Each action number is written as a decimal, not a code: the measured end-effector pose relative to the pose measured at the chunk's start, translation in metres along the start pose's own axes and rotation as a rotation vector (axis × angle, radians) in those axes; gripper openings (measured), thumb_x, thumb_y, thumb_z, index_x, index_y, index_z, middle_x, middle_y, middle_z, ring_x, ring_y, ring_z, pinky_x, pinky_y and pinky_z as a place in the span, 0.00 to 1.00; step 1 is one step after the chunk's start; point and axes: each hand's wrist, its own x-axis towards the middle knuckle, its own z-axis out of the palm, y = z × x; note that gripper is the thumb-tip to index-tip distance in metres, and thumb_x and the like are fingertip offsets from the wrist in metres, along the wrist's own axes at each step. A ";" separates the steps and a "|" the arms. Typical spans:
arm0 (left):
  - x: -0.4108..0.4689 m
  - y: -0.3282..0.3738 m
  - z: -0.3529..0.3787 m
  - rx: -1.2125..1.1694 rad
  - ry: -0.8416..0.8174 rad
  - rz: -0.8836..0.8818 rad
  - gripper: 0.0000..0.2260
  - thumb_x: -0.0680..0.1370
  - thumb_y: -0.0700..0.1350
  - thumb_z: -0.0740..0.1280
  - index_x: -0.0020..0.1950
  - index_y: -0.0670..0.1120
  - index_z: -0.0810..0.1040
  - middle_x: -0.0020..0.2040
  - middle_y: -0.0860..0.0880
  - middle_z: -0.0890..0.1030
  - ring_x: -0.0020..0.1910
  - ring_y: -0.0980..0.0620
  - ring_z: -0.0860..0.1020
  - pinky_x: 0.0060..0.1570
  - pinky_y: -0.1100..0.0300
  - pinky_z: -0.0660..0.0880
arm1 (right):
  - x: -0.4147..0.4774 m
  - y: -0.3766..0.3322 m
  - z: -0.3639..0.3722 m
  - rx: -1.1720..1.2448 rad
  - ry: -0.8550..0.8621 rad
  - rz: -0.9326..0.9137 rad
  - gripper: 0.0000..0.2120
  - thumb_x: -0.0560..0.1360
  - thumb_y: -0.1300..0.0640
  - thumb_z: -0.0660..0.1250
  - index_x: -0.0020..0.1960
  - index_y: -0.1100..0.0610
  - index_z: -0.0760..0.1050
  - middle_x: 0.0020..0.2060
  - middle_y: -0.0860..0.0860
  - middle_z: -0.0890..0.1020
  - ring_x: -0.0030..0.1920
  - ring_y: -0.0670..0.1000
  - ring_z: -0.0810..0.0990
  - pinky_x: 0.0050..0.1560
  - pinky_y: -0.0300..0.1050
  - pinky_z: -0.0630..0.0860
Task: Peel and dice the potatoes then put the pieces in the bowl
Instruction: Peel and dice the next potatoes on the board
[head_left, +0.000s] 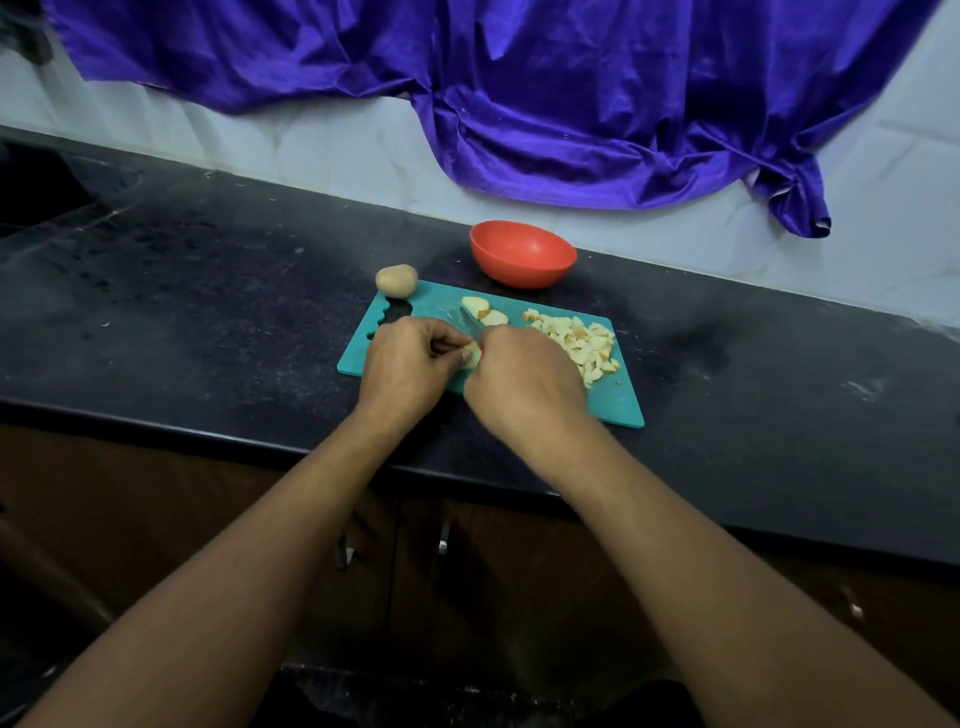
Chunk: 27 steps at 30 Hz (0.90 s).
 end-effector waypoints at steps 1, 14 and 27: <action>0.000 0.000 0.000 -0.002 0.005 0.000 0.06 0.75 0.43 0.77 0.51 0.51 0.87 0.42 0.62 0.83 0.44 0.66 0.80 0.49 0.70 0.74 | -0.005 0.001 0.005 -0.019 0.002 -0.006 0.18 0.80 0.55 0.65 0.69 0.53 0.75 0.56 0.54 0.81 0.55 0.57 0.80 0.44 0.51 0.73; 0.000 -0.003 -0.001 0.052 0.002 0.023 0.11 0.78 0.44 0.74 0.60 0.51 0.86 0.56 0.55 0.86 0.54 0.60 0.81 0.61 0.62 0.76 | -0.021 0.028 0.016 0.168 -0.031 0.004 0.22 0.83 0.52 0.63 0.75 0.43 0.71 0.61 0.49 0.80 0.58 0.52 0.79 0.56 0.52 0.79; -0.006 -0.004 -0.003 -0.034 0.037 0.031 0.05 0.75 0.42 0.77 0.48 0.51 0.87 0.43 0.58 0.86 0.44 0.63 0.82 0.54 0.58 0.81 | 0.005 0.005 -0.016 0.074 -0.044 -0.014 0.15 0.76 0.56 0.64 0.62 0.51 0.80 0.50 0.51 0.80 0.48 0.55 0.77 0.47 0.49 0.77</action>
